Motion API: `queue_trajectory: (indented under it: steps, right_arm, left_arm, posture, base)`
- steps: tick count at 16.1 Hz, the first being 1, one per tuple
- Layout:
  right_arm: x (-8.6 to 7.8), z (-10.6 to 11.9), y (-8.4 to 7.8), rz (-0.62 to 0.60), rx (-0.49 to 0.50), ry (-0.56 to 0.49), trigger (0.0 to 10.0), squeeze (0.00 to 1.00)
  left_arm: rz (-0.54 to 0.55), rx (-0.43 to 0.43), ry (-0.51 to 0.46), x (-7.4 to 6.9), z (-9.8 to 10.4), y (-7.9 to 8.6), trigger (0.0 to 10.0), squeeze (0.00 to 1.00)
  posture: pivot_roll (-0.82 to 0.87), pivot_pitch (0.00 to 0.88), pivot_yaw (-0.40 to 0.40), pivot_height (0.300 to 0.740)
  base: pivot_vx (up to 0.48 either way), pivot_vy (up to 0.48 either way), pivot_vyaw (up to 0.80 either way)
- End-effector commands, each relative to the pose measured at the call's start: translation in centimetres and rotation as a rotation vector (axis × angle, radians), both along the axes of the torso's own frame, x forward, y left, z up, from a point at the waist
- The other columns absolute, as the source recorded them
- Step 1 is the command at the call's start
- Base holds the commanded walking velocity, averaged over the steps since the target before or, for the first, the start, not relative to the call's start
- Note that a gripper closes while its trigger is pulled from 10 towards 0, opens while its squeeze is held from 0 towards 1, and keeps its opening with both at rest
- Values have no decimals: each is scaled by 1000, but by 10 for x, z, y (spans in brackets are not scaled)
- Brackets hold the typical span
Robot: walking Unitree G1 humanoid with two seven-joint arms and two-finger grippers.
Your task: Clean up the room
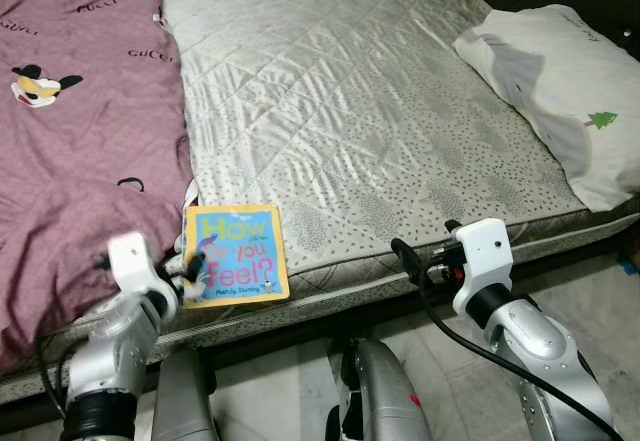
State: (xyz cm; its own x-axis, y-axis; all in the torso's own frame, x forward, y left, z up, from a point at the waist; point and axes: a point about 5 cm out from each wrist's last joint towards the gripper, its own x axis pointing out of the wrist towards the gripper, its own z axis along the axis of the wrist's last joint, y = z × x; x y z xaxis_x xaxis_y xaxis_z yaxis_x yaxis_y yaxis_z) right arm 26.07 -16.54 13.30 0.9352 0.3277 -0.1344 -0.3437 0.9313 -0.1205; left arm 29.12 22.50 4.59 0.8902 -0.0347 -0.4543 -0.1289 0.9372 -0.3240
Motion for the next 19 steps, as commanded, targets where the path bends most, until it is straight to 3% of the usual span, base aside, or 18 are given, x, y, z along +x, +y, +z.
queue_trajectory:
  steps: [1,7,8,9,12,14,19]
  right_arm:
    - [0,-2,-1,-6,-11,2,10000,0]
    - [6,6,-10,-55,-33,-34,10000,0]
    - [5,6,-12,-53,-44,-34,10000,0]
    - [5,7,-14,-54,-52,-37,10000,0]
    - [8,10,-19,-73,-67,-49,10000,0]
    - [9,14,-15,-52,-60,-65,10000,0]
    - [10,14,-15,-56,-66,-74,10000,0]
  left_arm:
    - [-32,-21,28,-1,-5,-5,10000,0]
    - [-90,-134,58,-3,-26,-16,10000,0]
    - [-90,-167,70,-2,-30,-17,3882,0]
    - [-89,-191,68,-2,-33,-18,0,0]
    - [-81,-253,59,2,-34,-20,0,0]
    - [-127,-341,14,5,-32,-26,0,0]
    - [-138,-399,-22,10,-30,-27,0,0]
  posture:
    - [-108,153,-127,579]
    - [-151,144,-125,579]
    - [-168,142,-131,579]
    - [-176,138,-133,579]
    - [-184,135,-136,579]
    - [-189,131,-138,579]
    - [-189,116,-125,579]
  base:
    - [0,0,0]
    - [0,0,0]
    - [0,0,0]
    - [0,0,0]
    - [0,0,0]
    - [0,0,0]
    - [0,0,0]
